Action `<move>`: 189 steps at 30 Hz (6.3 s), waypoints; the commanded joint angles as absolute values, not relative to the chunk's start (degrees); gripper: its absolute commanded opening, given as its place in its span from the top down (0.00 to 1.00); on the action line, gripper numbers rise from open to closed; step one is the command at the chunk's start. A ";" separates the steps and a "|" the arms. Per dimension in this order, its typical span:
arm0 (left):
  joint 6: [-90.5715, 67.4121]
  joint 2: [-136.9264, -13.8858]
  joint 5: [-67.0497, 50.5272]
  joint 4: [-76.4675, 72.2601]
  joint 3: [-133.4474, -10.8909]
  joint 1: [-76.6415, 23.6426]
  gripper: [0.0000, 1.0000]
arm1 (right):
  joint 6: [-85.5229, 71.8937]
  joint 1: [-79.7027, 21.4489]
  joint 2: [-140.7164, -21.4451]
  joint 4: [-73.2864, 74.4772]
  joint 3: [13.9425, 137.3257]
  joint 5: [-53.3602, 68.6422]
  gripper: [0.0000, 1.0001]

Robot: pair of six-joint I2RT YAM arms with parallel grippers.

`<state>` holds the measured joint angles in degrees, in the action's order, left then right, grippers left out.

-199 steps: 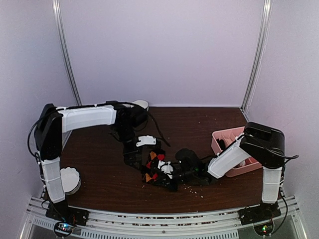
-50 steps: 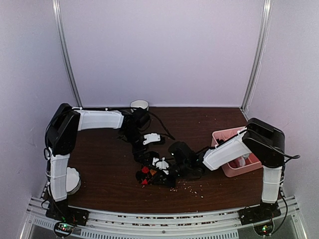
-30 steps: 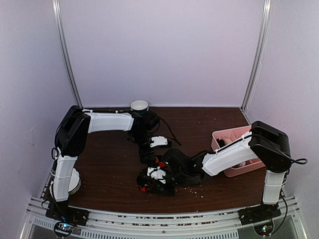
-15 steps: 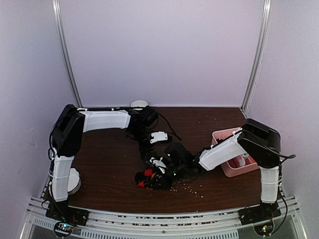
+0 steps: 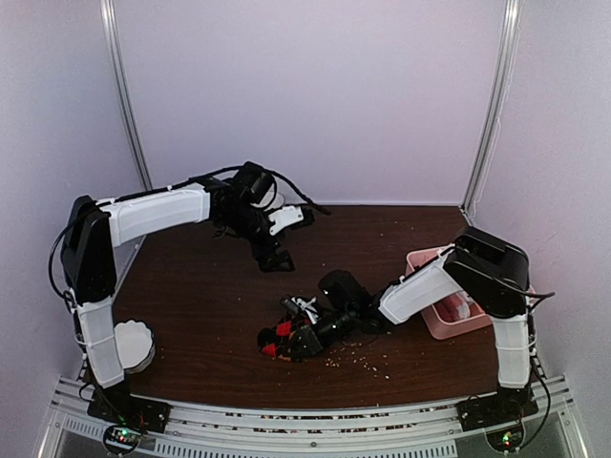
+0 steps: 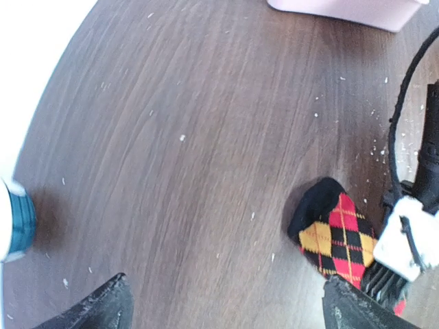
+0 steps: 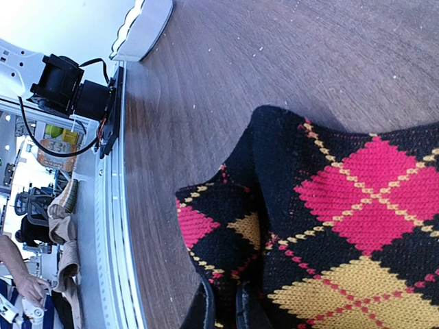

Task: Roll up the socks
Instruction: Roll the sock.

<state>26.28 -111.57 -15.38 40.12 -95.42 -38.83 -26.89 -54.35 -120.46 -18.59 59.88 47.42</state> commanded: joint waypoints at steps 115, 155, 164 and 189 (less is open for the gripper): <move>33.03 -142.12 -26.91 81.27 -108.00 -44.91 0.86 | 23.45 -72.25 -112.63 -25.03 51.84 -10.69 0.55; 47.11 -106.11 -21.36 32.93 -71.18 -49.17 0.45 | -11.49 -58.81 -120.82 -33.18 37.44 18.49 0.97; 50.57 -102.93 -21.54 27.99 -64.38 -51.50 0.46 | -13.82 -56.35 -122.26 -34.66 37.60 23.33 0.96; 52.37 -109.18 -7.63 27.63 -64.36 -52.73 0.64 | -16.05 -53.62 -121.82 -33.74 38.61 29.14 0.86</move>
<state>52.45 -106.52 -12.19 24.49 -63.29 -52.58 -15.22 -54.50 -118.61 -48.90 43.18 30.94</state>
